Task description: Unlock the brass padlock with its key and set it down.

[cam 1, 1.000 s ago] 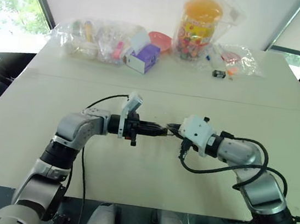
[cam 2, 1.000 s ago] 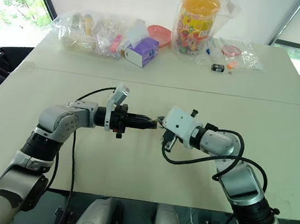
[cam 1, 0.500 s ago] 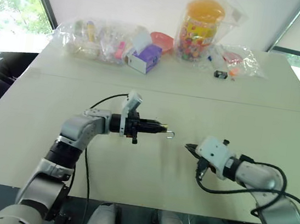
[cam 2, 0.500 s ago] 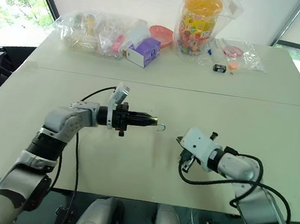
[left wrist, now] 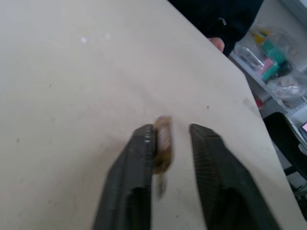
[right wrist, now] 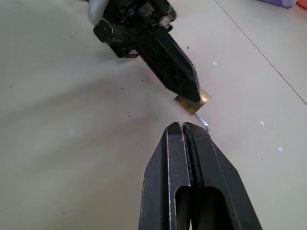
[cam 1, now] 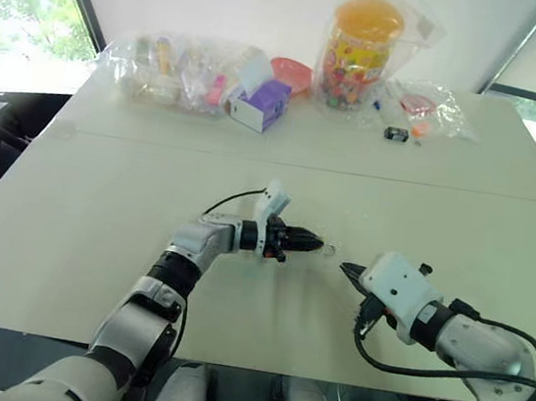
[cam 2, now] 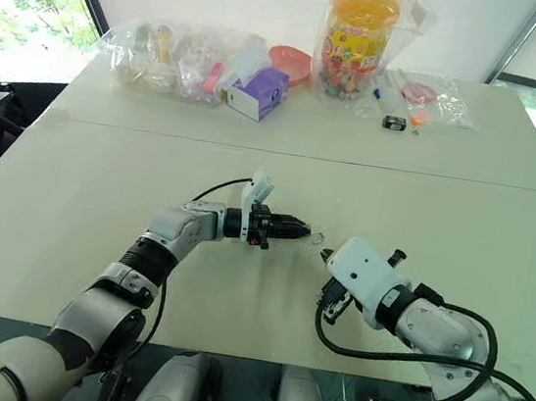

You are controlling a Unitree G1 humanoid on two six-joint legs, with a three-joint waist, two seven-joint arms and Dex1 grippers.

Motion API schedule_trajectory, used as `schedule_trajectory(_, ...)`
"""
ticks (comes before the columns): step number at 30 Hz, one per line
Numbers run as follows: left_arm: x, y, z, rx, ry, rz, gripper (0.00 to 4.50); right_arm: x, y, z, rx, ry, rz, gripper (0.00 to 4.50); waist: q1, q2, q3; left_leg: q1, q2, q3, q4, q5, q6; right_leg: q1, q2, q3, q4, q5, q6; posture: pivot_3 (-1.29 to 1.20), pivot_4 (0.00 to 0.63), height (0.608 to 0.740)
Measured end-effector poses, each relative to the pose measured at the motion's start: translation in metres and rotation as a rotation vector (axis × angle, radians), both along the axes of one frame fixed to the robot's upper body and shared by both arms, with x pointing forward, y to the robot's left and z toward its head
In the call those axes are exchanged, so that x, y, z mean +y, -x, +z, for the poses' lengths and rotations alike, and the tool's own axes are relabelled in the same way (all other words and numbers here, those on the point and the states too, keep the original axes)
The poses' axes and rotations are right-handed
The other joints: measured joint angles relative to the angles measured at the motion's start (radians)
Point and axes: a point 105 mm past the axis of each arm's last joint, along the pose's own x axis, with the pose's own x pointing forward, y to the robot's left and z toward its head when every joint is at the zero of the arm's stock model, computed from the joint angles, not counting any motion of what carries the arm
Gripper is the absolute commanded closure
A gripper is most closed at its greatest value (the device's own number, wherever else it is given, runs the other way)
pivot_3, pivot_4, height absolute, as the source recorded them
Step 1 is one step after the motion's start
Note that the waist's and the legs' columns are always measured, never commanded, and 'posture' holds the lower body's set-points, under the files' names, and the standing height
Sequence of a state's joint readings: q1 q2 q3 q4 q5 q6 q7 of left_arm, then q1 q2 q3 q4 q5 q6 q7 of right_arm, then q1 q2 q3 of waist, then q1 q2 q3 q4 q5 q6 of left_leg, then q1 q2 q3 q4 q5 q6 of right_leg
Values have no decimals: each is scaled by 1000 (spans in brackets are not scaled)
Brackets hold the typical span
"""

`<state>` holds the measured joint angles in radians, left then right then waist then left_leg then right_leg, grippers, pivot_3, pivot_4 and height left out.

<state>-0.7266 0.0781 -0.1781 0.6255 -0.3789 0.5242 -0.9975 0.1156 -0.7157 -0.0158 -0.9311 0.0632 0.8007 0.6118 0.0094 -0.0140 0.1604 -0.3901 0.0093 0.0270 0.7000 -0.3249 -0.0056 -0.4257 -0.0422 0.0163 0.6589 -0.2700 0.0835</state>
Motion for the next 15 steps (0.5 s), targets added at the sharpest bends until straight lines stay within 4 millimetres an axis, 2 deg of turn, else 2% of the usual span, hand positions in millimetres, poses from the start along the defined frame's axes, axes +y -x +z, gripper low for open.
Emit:
schedule_trajectory(3,3,0,5,-38,3,-28,212,0,0,1,-5,0,-4,4500,0,0,0,1,0,0,0,0,0,0,0,0,0,0,0,0,150,735)
schedule_trajectory(4,7,0,7,-55,-2,-32,47,0,-1,1,-6,1,-5,4500,-2,0,0,1,0,0,0,0,0,1,0,0,0,0,0,0,150,735)
schedule_trajectory(10,60,2,10,-128,-87,-15,47,-5,0,0,6,35,0,4500,-22,0,0,1,2,0,-1,0,0,0,1,1,1,0,0,0,150,735)
schedule_trajectory(15,83,21,22,-206,-128,-46,47,-11,2,2,33,63,27,4500,-14,0,0,1,1,0,0,0,0,1,-1,1,0,0,0,0,150,735)
